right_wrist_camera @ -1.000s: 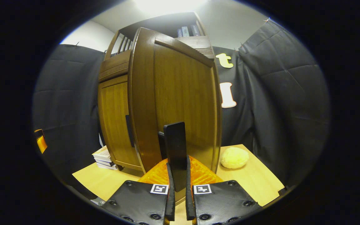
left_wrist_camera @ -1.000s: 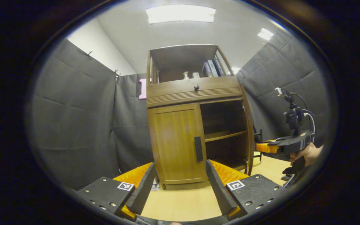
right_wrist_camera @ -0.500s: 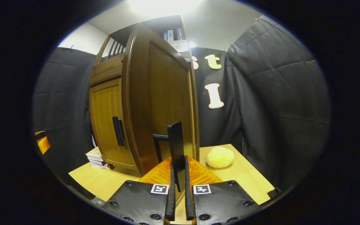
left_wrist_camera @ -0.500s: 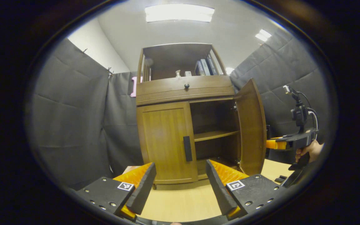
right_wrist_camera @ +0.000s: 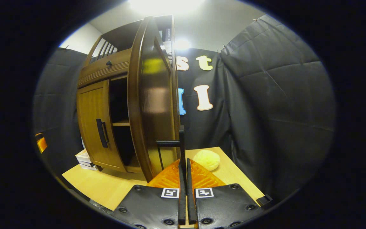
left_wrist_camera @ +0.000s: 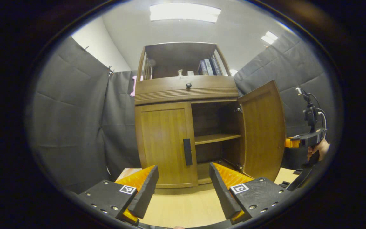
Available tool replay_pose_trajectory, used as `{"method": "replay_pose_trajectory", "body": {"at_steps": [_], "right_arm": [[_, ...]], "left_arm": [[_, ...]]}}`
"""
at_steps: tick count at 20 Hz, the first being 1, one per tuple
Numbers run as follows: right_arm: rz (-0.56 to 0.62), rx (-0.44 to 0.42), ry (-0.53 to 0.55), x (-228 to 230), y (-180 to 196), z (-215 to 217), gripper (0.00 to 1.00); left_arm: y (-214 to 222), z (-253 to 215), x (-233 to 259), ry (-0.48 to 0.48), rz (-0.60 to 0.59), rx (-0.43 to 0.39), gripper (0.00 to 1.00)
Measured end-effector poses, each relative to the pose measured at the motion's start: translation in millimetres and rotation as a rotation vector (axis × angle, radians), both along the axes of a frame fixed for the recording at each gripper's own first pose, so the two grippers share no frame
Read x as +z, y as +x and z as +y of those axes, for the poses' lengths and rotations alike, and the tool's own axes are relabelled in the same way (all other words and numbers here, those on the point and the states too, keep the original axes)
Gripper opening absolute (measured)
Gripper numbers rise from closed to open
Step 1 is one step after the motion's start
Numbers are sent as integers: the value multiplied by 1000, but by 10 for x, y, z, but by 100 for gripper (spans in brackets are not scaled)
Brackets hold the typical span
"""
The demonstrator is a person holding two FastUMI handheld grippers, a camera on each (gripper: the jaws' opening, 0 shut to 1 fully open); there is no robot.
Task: Open the right door of the double-door shoe cabinet with the right hand, and open the left door with the left hand.
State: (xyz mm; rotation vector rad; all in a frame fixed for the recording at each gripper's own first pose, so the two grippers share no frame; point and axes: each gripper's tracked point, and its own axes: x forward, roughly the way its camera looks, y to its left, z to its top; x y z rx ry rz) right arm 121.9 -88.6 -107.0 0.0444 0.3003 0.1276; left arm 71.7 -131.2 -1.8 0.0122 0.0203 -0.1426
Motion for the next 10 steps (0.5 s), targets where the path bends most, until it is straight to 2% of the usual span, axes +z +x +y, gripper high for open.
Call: {"method": "replay_pose_trajectory", "body": {"at_steps": [1, 2, 6, 8, 9, 10], "right_arm": [[-6, -2, -14, 5, -10, -5, 0], [-12, -7, -24, 25, -18, -15, 5], [-44, -77, -31, 148, -103, -179, 5], [-57, -91, 8, 268, -208, -299, 5], [-63, -96, 25, 320, -269, -343, 0], [-69, -99, 28, 358, -319, -385, 0]], "left_arm": [[55, 17, -24, -1, 4, 1, 92], [109, 34, -34, -3, 7, 1, 92], [365, 33, -51, -13, 13, -1, 92], [521, 44, -73, -24, 15, 0, 92], [606, 39, -80, -32, 16, 2, 92], [681, 40, -95, -41, 19, 4, 92]]}}
